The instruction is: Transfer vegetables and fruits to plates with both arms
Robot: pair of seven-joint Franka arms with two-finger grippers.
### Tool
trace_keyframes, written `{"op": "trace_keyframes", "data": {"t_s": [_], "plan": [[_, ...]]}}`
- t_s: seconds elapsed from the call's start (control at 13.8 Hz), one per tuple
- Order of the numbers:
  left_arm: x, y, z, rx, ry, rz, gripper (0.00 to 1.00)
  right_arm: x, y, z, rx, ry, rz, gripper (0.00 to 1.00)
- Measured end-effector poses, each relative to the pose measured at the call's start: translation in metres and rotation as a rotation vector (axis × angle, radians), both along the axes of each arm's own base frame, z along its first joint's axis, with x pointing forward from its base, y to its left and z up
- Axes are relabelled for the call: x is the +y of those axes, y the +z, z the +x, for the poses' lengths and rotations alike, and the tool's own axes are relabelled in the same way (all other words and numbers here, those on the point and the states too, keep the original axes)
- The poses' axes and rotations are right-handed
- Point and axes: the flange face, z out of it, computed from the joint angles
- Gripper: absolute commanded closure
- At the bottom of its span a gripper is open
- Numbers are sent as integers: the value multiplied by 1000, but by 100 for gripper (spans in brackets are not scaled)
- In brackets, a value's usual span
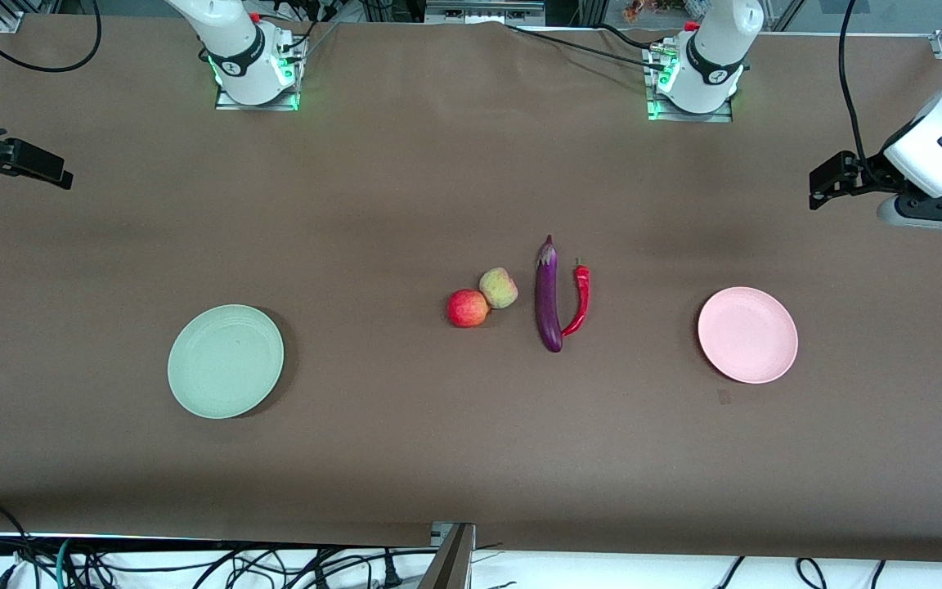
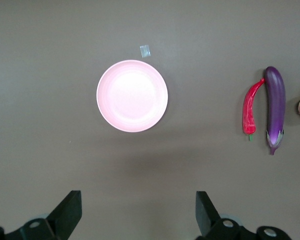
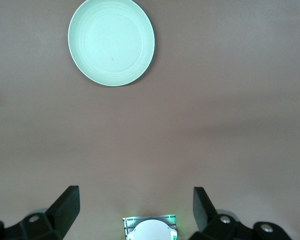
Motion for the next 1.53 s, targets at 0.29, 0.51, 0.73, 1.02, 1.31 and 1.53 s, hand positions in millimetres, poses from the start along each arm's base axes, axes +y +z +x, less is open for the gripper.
{"op": "trace_keyframes", "data": {"t_s": [0.29, 0.51, 0.73, 1.02, 1.31, 1.53], "plan": [[-4, -22, 0, 96, -6, 5, 0, 0, 0, 0, 0, 1, 0, 0], [-11, -52, -10, 274, -17, 16, 0, 1, 0, 0, 0, 2, 0, 0], [-40, -112, -1, 421, -62, 16, 0, 1, 0, 0, -1, 3, 0, 0], [-94, -208, 38, 377, -105, -53, 0, 2, -3, 5, -8, 5, 0, 0], [-194, -284, 45, 237, -64, -28, 0, 16, -11, 9, 5, 30, 0, 0], [-257, -336, 34, 127, -78, -45, 0, 29, -36, 21, 50, 51, -1, 0]]}}
